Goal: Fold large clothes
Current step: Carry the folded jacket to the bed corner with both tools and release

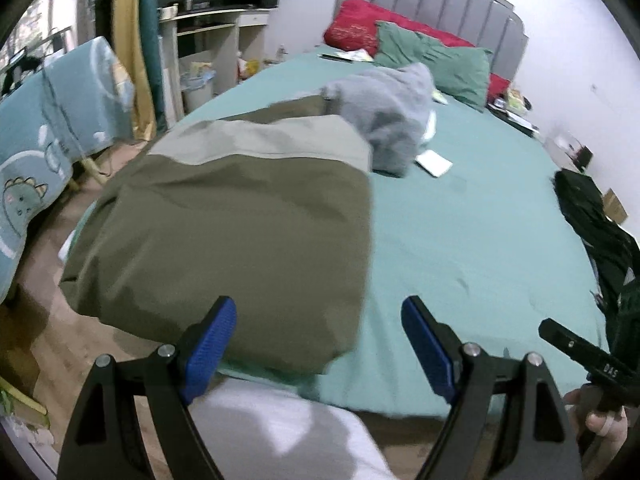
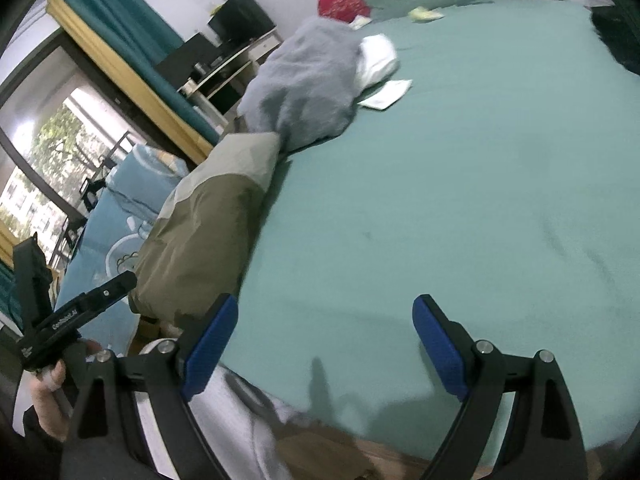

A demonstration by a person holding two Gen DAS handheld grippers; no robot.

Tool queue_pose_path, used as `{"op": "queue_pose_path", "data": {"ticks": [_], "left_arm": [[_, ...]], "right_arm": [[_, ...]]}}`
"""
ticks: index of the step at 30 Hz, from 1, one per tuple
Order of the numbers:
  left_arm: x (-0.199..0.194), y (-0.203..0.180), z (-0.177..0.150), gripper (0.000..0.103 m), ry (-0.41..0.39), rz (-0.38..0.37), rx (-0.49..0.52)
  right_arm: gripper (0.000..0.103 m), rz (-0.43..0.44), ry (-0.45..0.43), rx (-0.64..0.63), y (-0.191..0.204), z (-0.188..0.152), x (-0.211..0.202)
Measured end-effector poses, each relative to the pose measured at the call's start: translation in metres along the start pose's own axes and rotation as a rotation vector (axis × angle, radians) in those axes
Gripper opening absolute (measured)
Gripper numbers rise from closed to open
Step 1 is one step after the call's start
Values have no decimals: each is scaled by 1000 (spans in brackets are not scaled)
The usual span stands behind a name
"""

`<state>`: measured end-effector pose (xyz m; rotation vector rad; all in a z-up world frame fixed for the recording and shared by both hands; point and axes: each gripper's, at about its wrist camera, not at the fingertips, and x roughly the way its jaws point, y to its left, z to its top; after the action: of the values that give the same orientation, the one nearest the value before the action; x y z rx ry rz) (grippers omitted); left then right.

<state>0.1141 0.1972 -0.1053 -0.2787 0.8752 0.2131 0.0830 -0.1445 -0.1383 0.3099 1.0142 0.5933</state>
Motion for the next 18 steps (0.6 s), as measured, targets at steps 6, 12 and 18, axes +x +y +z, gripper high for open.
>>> {"op": "queue_pose_path", "data": {"ticks": [6, 12, 18], "left_arm": [[-18, -46, 1, 85, -55, -17, 60], [-43, -84, 2, 85, -158, -31, 125], [-73, -116, 7, 95, -247, -50, 175]], "right_arm": [[88, -64, -70, 21, -31, 3, -45], [96, -140, -153, 2, -50, 16, -93], [99, -217, -251, -43, -57, 28, -152]]}}
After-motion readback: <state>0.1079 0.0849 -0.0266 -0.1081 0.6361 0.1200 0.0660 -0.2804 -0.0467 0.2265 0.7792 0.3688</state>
